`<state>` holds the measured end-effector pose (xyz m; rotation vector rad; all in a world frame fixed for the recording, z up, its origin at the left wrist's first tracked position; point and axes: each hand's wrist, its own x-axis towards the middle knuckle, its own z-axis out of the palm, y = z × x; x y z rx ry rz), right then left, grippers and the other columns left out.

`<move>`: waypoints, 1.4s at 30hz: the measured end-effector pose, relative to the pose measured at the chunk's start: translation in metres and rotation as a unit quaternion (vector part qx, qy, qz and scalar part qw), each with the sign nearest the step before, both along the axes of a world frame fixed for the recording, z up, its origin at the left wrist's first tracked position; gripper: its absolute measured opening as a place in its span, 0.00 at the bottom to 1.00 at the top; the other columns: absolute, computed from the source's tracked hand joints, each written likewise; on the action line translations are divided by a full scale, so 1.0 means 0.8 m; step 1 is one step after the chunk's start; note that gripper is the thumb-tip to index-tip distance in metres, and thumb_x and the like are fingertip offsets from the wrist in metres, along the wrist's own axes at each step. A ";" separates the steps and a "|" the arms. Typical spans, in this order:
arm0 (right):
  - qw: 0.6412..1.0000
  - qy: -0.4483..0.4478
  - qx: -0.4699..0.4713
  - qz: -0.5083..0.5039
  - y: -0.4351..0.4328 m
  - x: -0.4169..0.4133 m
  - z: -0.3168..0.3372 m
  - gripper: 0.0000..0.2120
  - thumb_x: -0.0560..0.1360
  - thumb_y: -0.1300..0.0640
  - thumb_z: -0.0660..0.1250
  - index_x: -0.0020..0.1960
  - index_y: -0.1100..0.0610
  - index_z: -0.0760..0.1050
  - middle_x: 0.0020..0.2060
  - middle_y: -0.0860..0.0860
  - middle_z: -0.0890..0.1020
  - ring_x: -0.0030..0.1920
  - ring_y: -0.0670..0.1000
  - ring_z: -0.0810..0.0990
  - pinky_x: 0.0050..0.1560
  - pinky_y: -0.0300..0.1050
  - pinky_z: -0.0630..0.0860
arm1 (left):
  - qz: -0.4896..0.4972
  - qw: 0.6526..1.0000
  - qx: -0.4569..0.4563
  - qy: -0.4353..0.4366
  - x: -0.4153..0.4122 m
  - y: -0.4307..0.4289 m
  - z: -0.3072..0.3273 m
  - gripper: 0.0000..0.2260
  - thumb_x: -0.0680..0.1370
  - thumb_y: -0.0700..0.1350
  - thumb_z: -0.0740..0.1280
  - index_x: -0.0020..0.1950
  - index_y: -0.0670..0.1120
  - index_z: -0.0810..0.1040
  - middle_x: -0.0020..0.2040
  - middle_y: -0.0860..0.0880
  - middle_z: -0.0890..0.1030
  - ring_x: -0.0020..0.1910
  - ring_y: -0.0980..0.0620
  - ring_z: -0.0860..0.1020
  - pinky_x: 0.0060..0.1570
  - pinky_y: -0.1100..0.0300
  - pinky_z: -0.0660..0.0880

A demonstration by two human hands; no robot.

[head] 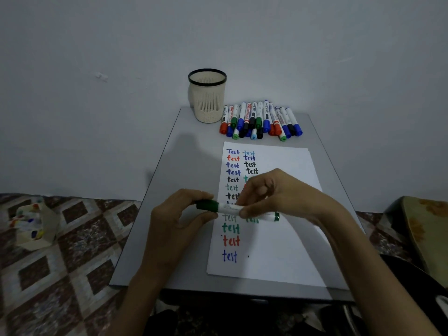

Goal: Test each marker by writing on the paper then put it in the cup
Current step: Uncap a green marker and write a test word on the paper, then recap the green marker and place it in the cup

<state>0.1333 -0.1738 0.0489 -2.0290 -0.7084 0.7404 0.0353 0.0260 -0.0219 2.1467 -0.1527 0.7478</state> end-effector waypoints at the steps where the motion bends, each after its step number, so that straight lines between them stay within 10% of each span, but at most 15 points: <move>1: 1.000 -0.008 -0.019 0.007 0.002 0.007 0.006 0.08 0.69 0.65 0.74 0.46 0.56 0.81 0.41 0.52 0.86 0.42 0.44 0.84 0.46 0.43 0.79 | 0.016 1.000 -0.007 0.018 0.000 0.000 -0.001 0.19 0.70 0.51 0.74 0.57 0.45 0.78 0.53 0.55 0.80 0.53 0.63 0.77 0.55 0.68 0.73; 6: 0.981 -0.027 0.101 -0.162 0.019 0.070 0.037 0.14 0.70 0.70 0.69 0.53 0.57 0.80 0.41 0.52 0.84 0.41 0.49 0.82 0.44 0.45 0.78 | 0.104 0.977 0.123 0.140 0.011 0.005 -0.024 0.34 0.71 0.69 0.57 0.68 0.47 0.71 0.69 0.52 0.70 0.68 0.59 0.64 0.72 0.56 0.52; 13: 0.859 -0.133 0.347 -0.352 0.105 0.174 0.064 0.12 0.70 0.69 0.70 0.49 0.59 0.71 0.41 0.54 0.79 0.43 0.57 0.83 0.44 0.50 0.83 | 0.114 0.968 0.143 0.172 0.012 0.003 -0.023 0.36 0.70 0.69 0.50 0.72 0.50 0.67 0.74 0.54 0.62 0.70 0.65 0.52 0.71 0.63 0.43; 18: 0.821 -0.272 0.325 -0.383 0.158 0.221 0.069 0.14 0.70 0.59 0.73 0.52 0.58 0.72 0.42 0.47 0.80 0.44 0.47 0.81 0.49 0.47 0.80 | 0.127 0.961 0.147 0.195 0.013 0.002 -0.018 0.38 0.67 0.71 0.44 0.74 0.56 0.60 0.73 0.63 0.52 0.69 0.68 0.44 0.67 0.68 0.35; 30: 0.891 -0.298 0.058 -0.338 0.199 0.277 0.031 0.13 0.69 0.49 0.71 0.45 0.58 0.79 0.50 0.57 0.79 0.52 0.58 0.77 0.45 0.48 0.75 | 0.128 0.958 0.146 0.210 0.016 0.004 -0.016 0.39 0.64 0.72 0.42 0.73 0.60 0.57 0.72 0.67 0.46 0.68 0.71 0.40 0.63 0.73 0.29; 35: 0.904 -0.247 0.095 -0.336 0.200 0.272 0.029 0.17 0.69 0.53 0.70 0.29 0.55 0.64 0.31 0.52 0.70 0.32 0.49 0.69 0.31 0.40 0.62 | 0.122 0.967 0.126 0.183 0.016 0.003 -0.019 0.37 0.66 0.71 0.47 0.72 0.58 0.63 0.73 0.64 0.53 0.69 0.70 0.44 0.68 0.69 0.35; 42: 0.914 -0.290 0.052 -0.278 0.194 0.252 0.027 0.28 0.61 0.43 0.79 0.50 0.62 0.78 0.42 0.51 0.79 0.43 0.48 0.76 0.41 0.42 0.74 | 0.122 0.971 0.120 0.165 0.018 0.003 -0.023 0.34 0.69 0.69 0.52 0.69 0.54 0.70 0.72 0.59 0.63 0.69 0.67 0.51 0.71 0.65 0.40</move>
